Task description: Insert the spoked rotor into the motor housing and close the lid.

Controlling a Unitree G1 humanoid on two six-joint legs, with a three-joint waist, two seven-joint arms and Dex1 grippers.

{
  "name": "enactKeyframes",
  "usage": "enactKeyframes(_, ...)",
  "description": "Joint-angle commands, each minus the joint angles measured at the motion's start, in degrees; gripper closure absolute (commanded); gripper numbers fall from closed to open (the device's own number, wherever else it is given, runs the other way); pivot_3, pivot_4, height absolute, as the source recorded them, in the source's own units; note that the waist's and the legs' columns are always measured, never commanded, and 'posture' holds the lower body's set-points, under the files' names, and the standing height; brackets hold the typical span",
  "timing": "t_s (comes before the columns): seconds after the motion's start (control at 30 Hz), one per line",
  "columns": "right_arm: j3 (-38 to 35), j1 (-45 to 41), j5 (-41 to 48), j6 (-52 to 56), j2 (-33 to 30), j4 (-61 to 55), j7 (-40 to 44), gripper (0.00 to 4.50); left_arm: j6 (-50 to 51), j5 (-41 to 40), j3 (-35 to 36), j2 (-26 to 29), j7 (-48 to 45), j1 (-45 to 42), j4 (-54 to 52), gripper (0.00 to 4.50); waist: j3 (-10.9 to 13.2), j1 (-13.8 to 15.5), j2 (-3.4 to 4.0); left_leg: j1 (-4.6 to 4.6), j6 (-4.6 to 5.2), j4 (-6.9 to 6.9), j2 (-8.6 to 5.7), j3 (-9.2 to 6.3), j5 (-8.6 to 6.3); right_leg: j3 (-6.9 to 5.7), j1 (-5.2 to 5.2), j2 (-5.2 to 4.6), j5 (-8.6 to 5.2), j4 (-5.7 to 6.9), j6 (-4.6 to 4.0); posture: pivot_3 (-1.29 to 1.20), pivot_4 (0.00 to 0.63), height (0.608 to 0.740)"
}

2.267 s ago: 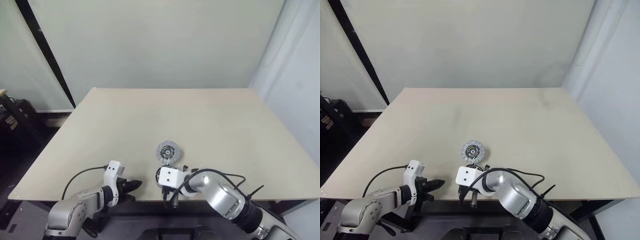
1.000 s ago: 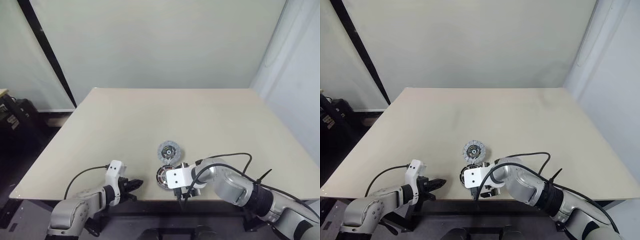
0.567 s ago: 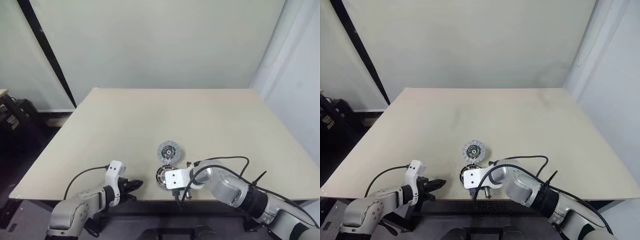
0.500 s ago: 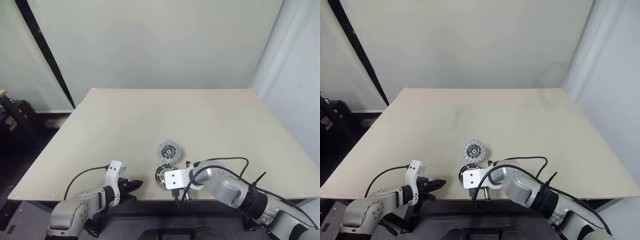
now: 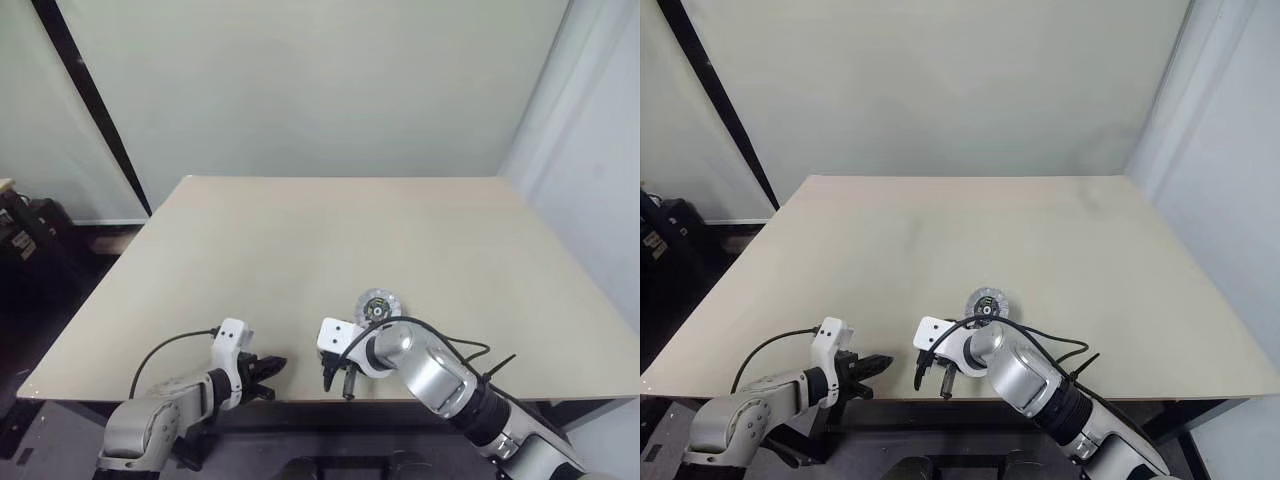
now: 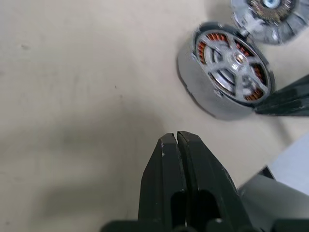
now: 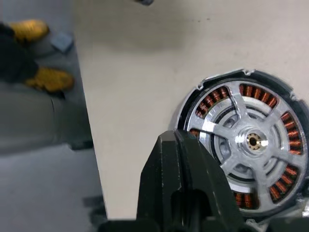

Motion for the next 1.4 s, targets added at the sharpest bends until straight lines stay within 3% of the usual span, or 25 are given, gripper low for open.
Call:
enactKeyframes(0.03,-2.52,-0.7,3.58,4.75,2.29,-1.52,-1.13,4.49,-3.14,1.12,1.54,-0.74,1.3,-1.75,0.23,4.5,0.0,-0.01,0.0,0.0,0.01,0.0,0.0,0.0,0.01,0.01,0.0,0.0,0.0,0.0,0.0,0.0,0.0,0.74)
enactKeyframes(0.17,-0.74,-1.11,6.0,5.96,2.02,-2.13,-1.46,4.49,-4.79,1.64,2.03,-1.55,2.4,-2.02,0.89,4.5,0.0,-0.01,0.01,-0.01,0.0,-0.08,0.01,0.0,0.0,0.0,-0.01,0.0,0.0,0.0,0.0,0.0,0.0,0.74)
enactKeyframes(0.3,3.66,-3.56,4.8,-2.19,-2.63,-3.09,-0.55,4.49,-5.22,1.94,1.77,-1.65,2.32,-1.81,0.92,4.5,0.02,-0.02,0.03,-0.01,-0.16,-0.09,0.0,0.02,-0.1,0.0,-0.02,-0.02,0.0,-0.08,0.0,0.0,0.0,0.74)
enactKeyframes(0.43,8.29,-7.42,3.06,-8.33,-10.47,-5.89,3.65,3.57,-5.33,2.26,1.28,-1.48,1.94,-1.58,1.0,4.5,0.06,-0.02,0.08,-0.02,-0.16,-0.05,-0.02,0.03,-0.1,-0.02,-0.01,-0.04,-0.01,-0.12,0.0,0.0,0.0,0.74)
enactKeyframes(0.6,11.54,-9.85,1.97,-9.86,-14.64,-7.18,7.28,1.83,-5.25,2.36,0.88,-1.52,1.67,-1.73,1.24,4.5,0.05,-0.04,0.06,-0.02,-0.12,-0.13,-0.01,0.01,-0.08,-0.04,-0.02,-0.04,-0.01,-0.14,0.0,0.0,0.0,0.74)
enactKeyframes(1.4,10.96,-7.28,-0.4,-15.13,-10.05,2.5,1.83,1.83,-4.51,2.02,0.7,-0.97,1.47,-1.09,0.04,4.5,0.05,-0.01,0.05,-0.01,0.04,-0.19,-0.01,0.0,0.02,-0.03,0.0,-0.03,0.0,-0.12,0.0,0.0,0.0,0.74)
